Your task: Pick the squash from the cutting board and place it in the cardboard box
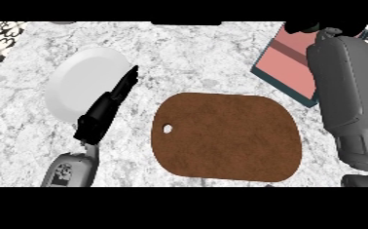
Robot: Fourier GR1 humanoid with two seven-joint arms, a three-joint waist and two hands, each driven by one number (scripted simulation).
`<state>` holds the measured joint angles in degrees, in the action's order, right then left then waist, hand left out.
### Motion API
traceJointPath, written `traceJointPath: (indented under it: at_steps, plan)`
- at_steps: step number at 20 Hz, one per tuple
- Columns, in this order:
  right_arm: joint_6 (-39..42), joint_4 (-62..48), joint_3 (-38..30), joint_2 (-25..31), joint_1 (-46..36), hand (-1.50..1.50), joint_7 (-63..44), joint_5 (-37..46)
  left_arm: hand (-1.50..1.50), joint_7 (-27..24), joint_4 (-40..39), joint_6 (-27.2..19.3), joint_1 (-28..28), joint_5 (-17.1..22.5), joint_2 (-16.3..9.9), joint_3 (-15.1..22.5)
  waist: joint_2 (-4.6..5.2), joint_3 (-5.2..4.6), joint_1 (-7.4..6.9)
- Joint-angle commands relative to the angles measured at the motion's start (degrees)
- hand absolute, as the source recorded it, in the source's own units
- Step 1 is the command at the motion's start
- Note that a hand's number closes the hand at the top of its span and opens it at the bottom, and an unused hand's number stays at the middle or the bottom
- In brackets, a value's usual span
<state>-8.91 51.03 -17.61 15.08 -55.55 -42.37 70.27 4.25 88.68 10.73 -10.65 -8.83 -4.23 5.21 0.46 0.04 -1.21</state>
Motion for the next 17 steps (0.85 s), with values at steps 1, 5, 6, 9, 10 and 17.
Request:
traceJointPath:
  at_steps: [1, 5, 6, 9, 10, 17]
  plan:
    - [-6.11, -6.56, -5.27, 0.16, 1.67, -1.5, 5.23, -6.08, 0.0, -0.91, 0.61, 1.35, -0.08, 1.19, -1.42, -1.45, 0.08, 0.02, -0.16]
    - [-9.47, -10.76, -6.29, 2.45, 0.84, -1.5, 12.15, -9.36, 0.0, 0.45, -0.53, 0.73, -0.5, 0.49, -0.58, -1.24, -0.14, -0.01, 0.28]
    - [-14.87, -10.92, -7.67, -0.08, 2.52, -1.5, 13.85, -10.6, 0.0, 2.32, 0.04, -0.59, -1.58, -0.56, 0.74, -0.09, 0.03, 0.04, 0.01]
    - [-19.09, -4.71, -9.66, -0.49, 1.94, -1.5, 16.02, -14.13, 0.0, -0.51, -0.76, -0.52, -0.16, -0.81, -0.03, -0.63, -0.23, 0.01, 0.66]
    - [-22.51, -3.77, -11.26, -0.5, 3.45, -1.5, 19.29, -16.14, 0.0, 2.23, 1.57, -0.74, -0.74, -0.3, 1.35, 0.37, -0.24, 0.09, 0.56]
    - [-24.37, 8.9, -16.99, -1.62, 9.07, -1.5, 29.03, -30.83, 0.0, -0.51, -2.89, -1.19, -1.01, -0.17, 1.04, -1.51, -0.71, 0.01, 2.5]
